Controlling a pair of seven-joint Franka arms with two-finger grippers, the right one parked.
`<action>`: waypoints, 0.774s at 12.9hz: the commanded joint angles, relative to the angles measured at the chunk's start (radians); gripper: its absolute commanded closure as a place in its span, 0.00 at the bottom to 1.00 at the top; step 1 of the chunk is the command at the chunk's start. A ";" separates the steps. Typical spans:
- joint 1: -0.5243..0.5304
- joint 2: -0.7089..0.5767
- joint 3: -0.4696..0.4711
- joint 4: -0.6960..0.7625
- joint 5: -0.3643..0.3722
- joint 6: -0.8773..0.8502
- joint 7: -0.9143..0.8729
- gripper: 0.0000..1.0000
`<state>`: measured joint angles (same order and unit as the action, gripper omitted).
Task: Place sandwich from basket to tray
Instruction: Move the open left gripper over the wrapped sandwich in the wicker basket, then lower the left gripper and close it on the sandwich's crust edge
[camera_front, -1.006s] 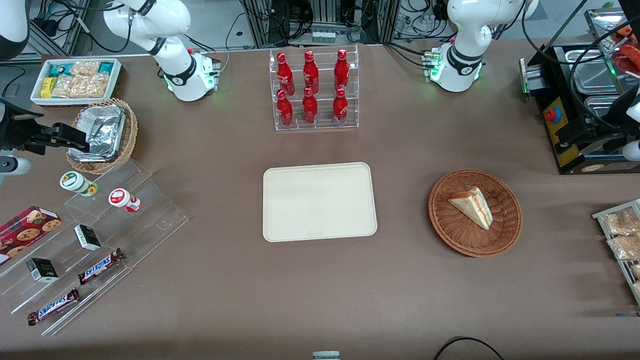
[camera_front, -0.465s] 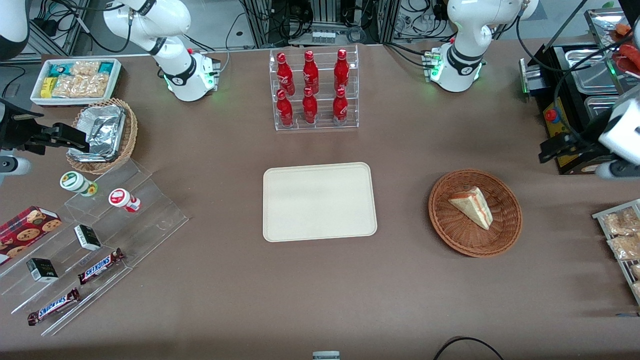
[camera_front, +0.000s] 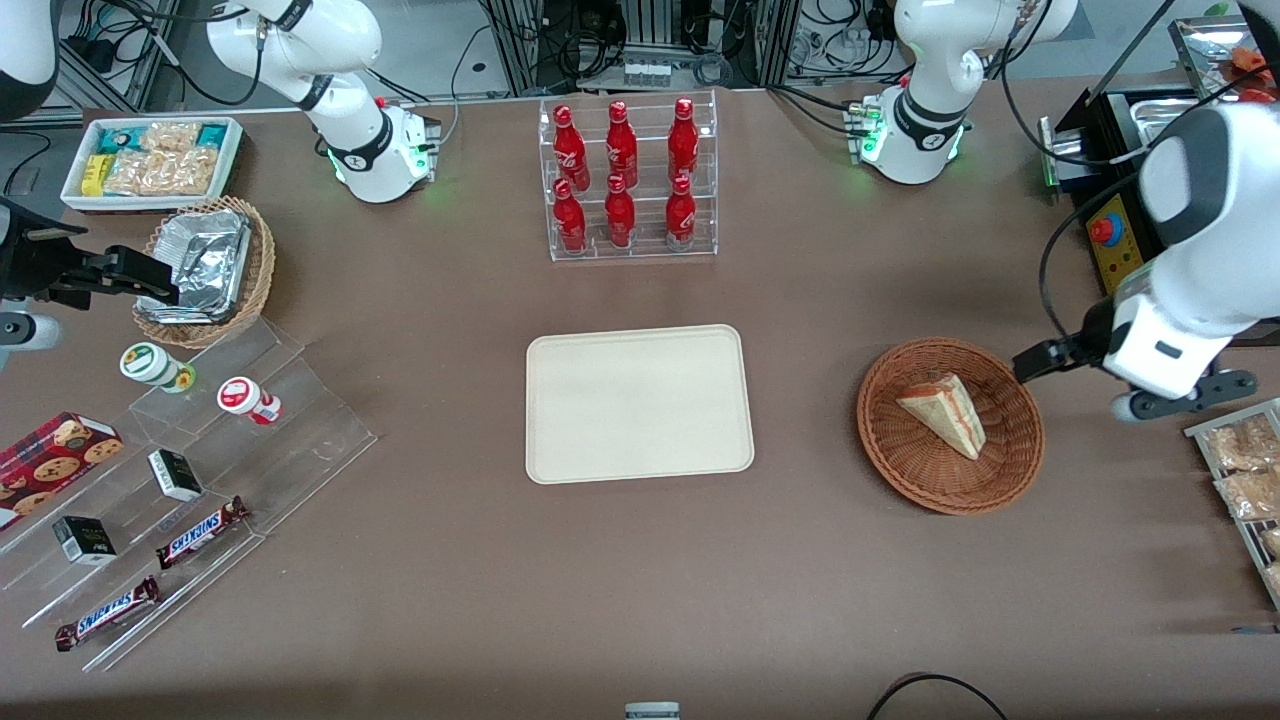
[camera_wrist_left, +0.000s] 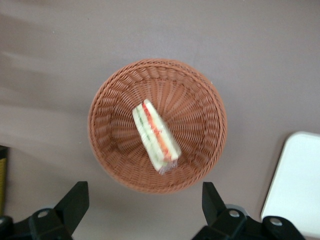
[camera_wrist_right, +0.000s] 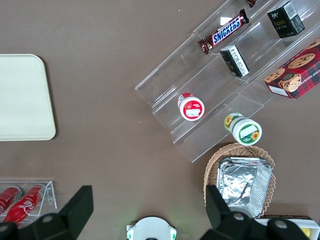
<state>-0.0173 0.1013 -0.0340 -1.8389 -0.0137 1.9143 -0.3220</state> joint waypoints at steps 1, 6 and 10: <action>-0.025 -0.020 -0.010 -0.100 0.003 0.124 -0.151 0.00; -0.047 0.009 -0.012 -0.230 0.003 0.340 -0.308 0.00; -0.053 0.049 -0.012 -0.267 0.003 0.400 -0.330 0.00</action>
<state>-0.0652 0.1395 -0.0472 -2.0856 -0.0137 2.2808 -0.6243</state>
